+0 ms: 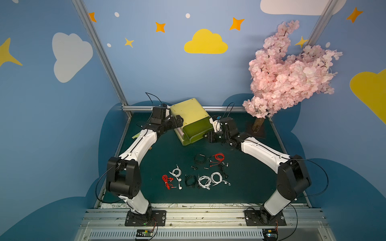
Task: Place the wired earphones into the drawer by color
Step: Open the drawer in the storage box.
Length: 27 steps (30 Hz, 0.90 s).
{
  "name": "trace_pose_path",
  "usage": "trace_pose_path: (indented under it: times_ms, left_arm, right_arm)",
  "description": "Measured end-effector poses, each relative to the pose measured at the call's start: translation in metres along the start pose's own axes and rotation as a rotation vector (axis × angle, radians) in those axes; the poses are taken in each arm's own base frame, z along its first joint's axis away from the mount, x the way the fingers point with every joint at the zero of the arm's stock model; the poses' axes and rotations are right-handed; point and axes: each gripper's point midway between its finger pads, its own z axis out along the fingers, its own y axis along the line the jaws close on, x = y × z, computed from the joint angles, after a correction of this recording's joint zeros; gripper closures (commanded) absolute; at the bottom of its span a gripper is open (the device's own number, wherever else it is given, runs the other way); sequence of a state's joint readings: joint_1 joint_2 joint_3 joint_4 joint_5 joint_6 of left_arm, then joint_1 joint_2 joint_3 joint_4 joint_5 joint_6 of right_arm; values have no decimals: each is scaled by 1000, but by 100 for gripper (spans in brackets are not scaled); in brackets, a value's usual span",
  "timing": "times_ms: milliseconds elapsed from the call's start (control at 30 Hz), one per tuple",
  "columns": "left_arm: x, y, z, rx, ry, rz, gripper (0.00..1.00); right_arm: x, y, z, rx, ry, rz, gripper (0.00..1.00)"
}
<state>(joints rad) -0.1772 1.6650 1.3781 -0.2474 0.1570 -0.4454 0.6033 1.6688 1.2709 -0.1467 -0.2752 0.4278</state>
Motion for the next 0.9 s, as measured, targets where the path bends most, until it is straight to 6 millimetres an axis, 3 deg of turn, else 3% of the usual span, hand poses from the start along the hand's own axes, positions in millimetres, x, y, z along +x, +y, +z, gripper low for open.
trace_pose_path:
  times_ms: [567, 667, 900]
  left_arm:
    - [0, 0, 0, -2, 0, -7, 0]
    - [0, 0, 0, -3, -1, -7, 0]
    - [0, 1, 0, -4, -1, -11, 0]
  right_arm:
    - [8, -2, -14, 5, -2, 3, 81]
    - [10, -2, -14, 7, 2, 5, 65]
    - [14, -11, -16, 32, 18, 18, 41]
